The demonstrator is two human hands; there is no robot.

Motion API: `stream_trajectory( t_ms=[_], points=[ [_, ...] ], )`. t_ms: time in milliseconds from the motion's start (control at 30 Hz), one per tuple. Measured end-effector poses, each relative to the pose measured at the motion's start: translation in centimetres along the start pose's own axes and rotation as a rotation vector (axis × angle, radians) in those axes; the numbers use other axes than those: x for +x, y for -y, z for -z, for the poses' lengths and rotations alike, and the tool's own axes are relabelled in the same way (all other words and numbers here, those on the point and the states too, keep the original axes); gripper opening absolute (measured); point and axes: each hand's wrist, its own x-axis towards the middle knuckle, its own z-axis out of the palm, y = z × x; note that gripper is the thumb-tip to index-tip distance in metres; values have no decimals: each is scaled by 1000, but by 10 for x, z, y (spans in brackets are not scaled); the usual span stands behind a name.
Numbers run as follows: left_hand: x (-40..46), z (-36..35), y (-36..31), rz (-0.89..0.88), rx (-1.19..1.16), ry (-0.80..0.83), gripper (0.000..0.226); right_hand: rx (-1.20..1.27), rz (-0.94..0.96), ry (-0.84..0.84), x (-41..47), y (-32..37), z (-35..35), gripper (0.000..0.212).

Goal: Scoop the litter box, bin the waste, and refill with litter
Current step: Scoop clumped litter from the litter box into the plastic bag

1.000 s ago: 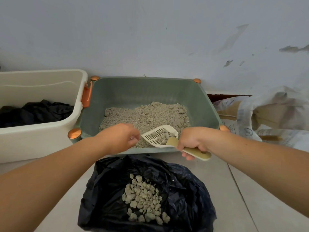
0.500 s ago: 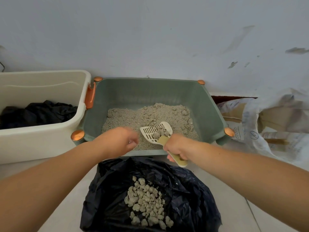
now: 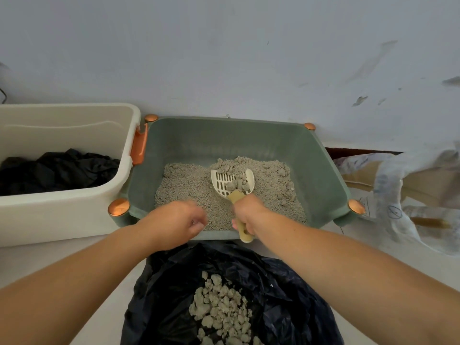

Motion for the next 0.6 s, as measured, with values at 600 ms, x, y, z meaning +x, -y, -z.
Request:
stream_trajectory(
  t_ms=[600],
  points=[
    [7,-4,4,1,-60,-27,20,-12,199,-212,22,-19,17,27]
  ],
)
